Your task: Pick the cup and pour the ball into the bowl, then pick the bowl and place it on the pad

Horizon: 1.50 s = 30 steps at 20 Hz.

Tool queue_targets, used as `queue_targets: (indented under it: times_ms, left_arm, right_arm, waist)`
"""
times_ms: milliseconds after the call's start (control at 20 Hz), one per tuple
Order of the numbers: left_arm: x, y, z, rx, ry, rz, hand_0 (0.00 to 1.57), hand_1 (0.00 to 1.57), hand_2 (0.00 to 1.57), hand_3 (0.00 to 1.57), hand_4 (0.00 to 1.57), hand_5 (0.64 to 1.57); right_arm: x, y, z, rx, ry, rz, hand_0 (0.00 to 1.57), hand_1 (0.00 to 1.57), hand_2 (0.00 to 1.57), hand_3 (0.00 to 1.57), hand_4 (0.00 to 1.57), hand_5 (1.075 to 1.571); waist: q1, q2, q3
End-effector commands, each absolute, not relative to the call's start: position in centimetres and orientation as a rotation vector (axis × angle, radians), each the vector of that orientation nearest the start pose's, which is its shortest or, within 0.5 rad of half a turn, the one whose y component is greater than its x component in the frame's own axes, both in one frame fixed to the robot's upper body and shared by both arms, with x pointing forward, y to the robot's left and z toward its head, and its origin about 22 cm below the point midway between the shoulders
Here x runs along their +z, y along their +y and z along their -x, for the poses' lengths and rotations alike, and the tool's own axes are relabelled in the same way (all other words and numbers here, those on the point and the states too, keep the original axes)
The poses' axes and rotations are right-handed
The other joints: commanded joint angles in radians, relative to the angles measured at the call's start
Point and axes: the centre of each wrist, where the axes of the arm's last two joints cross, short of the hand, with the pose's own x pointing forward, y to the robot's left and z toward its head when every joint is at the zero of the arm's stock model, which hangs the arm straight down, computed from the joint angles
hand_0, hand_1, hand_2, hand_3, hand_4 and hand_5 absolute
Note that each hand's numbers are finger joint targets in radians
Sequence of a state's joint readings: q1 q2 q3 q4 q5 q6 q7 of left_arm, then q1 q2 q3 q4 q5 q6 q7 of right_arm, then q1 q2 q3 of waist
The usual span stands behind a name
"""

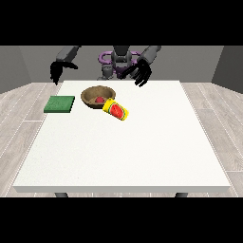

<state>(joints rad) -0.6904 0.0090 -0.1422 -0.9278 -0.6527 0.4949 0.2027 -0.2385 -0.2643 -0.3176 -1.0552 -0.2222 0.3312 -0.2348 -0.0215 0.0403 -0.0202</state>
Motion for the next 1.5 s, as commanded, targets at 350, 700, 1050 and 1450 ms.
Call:
queue_targets:
  times_ms: [350, 700, 1050, 1450]
  left_arm:
    - [0.2, 15.6, -33.2, -0.231, -1.824, -0.136, 0.00, 0.00, 0.00, 0.00, 0.00, 1.564]
    - [1.1, 22.3, -34.0, -0.205, -1.801, -0.164, 0.00, 0.00, 0.00, 0.00, 0.00, 1.565]
    - [1.7, 22.6, -33.6, -0.199, -1.855, -0.135, 0.00, 0.00, 0.00, 0.00, 0.00, 1.565]
    - [3.5, 22.2, -33.4, -0.237, -1.898, -0.133, 0.00, 0.00, 0.00, 0.00, 0.00, 1.566]
  right_arm:
    - [-3.8, -26.5, -30.8, -0.209, -1.617, 0.004, 0.00, 0.00, 0.00, 0.00, 0.32, 1.570]
    - [-5.1, -26.1, -31.6, -0.210, -1.560, -0.002, 0.00, 0.00, 0.00, 0.00, 0.26, 1.567]
    - [-7.5, -27.7, -31.9, -0.214, -1.590, -0.011, 0.00, 0.00, 0.00, 0.00, 0.20, 1.562]
    - [-8.7, -26.7, -32.7, -0.275, -1.607, -0.004, 0.00, 0.00, 0.00, 0.00, 0.14, 1.565]
  waist:
    - [0.138, 0.083, 0.0188]
    - [0.092, 0.049, 0.0202]
    - [0.103, 0.099, 0.0205]
    - [0.148, 0.150, 0.0209]
